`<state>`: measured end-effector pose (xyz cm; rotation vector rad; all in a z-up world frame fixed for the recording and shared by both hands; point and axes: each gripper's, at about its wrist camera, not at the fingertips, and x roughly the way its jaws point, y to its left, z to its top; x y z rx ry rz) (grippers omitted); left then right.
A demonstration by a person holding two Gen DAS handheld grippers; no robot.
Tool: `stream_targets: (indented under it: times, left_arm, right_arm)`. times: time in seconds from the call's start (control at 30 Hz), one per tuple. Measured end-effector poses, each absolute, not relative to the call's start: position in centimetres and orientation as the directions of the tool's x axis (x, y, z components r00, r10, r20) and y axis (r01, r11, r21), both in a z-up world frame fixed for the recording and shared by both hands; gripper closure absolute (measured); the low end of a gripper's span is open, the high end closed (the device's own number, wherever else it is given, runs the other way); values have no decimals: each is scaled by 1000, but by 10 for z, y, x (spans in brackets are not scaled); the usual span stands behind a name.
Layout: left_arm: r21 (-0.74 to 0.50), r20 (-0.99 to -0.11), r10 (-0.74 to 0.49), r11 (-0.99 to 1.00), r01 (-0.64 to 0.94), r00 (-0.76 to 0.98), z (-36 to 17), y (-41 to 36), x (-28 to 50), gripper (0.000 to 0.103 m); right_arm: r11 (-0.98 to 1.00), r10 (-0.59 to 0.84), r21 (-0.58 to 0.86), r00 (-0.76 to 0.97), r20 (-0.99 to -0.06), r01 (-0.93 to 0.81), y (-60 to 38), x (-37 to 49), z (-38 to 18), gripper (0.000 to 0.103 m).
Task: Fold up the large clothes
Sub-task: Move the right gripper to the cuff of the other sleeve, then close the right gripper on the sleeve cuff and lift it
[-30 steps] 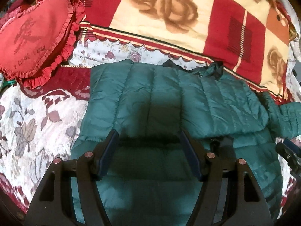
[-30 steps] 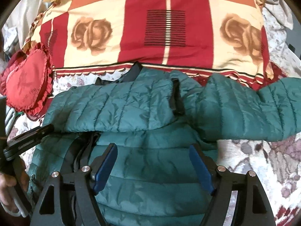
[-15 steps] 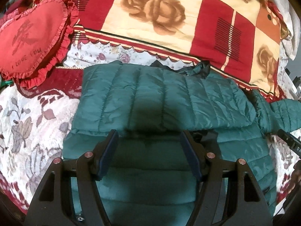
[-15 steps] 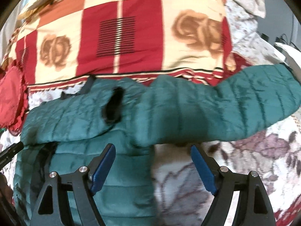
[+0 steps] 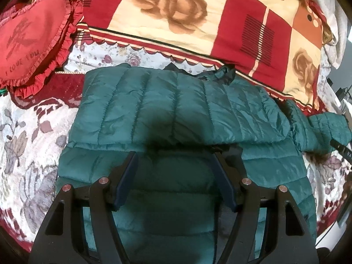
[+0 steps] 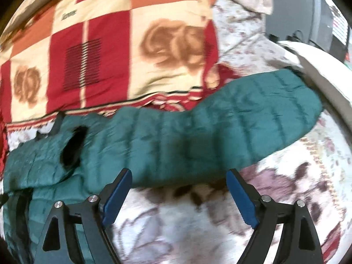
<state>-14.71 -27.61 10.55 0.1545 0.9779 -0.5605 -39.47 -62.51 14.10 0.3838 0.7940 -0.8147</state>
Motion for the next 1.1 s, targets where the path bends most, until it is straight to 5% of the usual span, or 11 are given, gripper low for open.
stream_targets:
  times: [0.5,0.93,1.1]
  left_arm:
    - [-157,-815,-407,840,519,412,107,-274,-149,34]
    - [-161,-824,-410,832,531,392,104,-275,-153,34]
    - [-169,-826,-410,834,525,386,102,-273,-153,34]
  right_arm:
    - [390,-662,53,320,-678,919,-700,-467,180,10]
    - [281,-627,204,341,-700,938,-764,-490,165,9]
    - [295,-612,200,346,-712,934,-774,-479,158,28]
